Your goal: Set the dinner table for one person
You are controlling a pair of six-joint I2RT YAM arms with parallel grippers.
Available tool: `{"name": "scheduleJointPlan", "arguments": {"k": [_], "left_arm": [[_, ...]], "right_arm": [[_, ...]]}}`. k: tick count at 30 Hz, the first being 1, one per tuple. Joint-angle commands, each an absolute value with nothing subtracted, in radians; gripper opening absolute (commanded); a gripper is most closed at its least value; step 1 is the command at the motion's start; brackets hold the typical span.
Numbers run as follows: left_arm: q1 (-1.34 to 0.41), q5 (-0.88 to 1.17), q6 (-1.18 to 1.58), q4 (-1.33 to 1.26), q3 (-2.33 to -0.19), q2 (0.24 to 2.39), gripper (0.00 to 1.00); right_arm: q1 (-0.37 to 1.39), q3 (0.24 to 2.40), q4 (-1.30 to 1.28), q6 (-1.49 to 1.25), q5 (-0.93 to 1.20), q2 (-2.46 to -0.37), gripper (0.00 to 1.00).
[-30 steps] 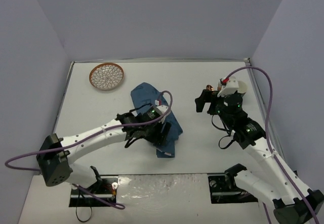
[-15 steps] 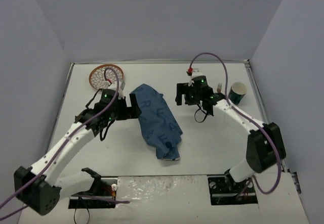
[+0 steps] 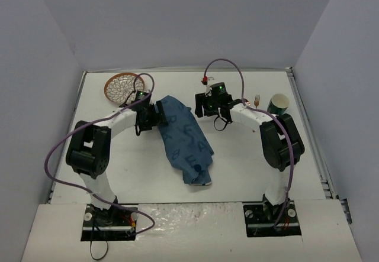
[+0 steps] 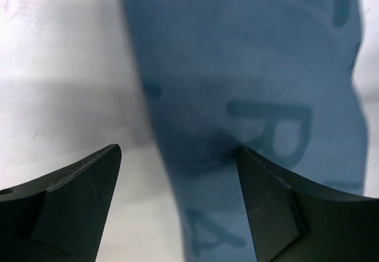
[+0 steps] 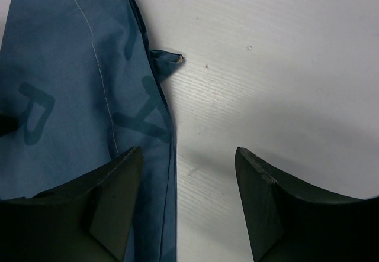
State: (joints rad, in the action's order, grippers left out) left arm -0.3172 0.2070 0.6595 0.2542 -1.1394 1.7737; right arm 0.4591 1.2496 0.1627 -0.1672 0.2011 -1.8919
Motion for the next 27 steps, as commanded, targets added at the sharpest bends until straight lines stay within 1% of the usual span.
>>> {"name": "scheduleJointPlan", "arguments": {"k": [1,2,3,7,9,10,18,19,20,21,22,23,24,25,27], "left_arm": [[-0.321,0.230,0.697,0.164,-1.244,1.817,0.73],[-0.321,0.234,0.703,0.158,-1.249,1.836,0.71],[-0.321,0.241,0.711,0.155,-1.253,1.851,0.66],[-0.325,0.243,0.710,0.164,-1.241,1.861,0.31],[-0.327,0.219,0.677,0.223,-1.214,1.832,0.05],[-0.328,0.204,0.674,0.249,-1.203,1.816,0.00],[-0.431,0.116,0.616,0.325,-0.982,1.611,0.00],[-0.441,0.108,0.621,0.324,-0.954,1.588,0.01],[-0.448,0.106,0.626,0.319,-0.935,1.555,0.07],[-0.448,0.106,0.632,0.314,-0.911,1.526,0.20],[-0.447,0.095,0.642,0.314,-0.896,1.502,0.31],[-0.443,0.084,0.648,0.316,-0.878,1.461,0.49],[-0.434,0.068,0.650,0.326,-0.869,1.421,0.63],[-0.423,0.049,0.652,0.341,-0.868,1.390,0.73],[-0.388,0.045,0.627,0.370,-0.882,1.346,0.80]], "right_arm": [[0.463,1.306,0.289,-0.149,0.257,-1.906,0.60],[0.463,1.309,0.296,-0.150,0.266,-1.912,0.61],[0.465,1.313,0.300,-0.150,0.272,-1.924,0.61],[0.465,1.316,0.307,-0.146,0.297,-1.939,0.60],[0.465,1.310,0.314,-0.149,0.319,-1.937,0.60],[0.467,1.310,0.315,-0.148,0.321,-1.937,0.59],[0.522,1.317,0.320,-0.084,0.372,-1.922,0.60],[0.534,1.322,0.320,-0.073,0.375,-1.924,0.60],[0.542,1.332,0.318,-0.056,0.384,-1.925,0.61],[0.551,1.343,0.314,-0.042,0.402,-1.932,0.61],[0.554,1.353,0.305,-0.034,0.426,-1.939,0.62],[0.561,1.368,0.296,-0.025,0.439,-1.946,0.63],[0.566,1.379,0.289,-0.019,0.440,-1.949,0.63],[0.568,1.383,0.282,-0.015,0.437,-1.951,0.63],[0.568,1.371,0.283,-0.020,0.433,-1.939,0.63]]}}
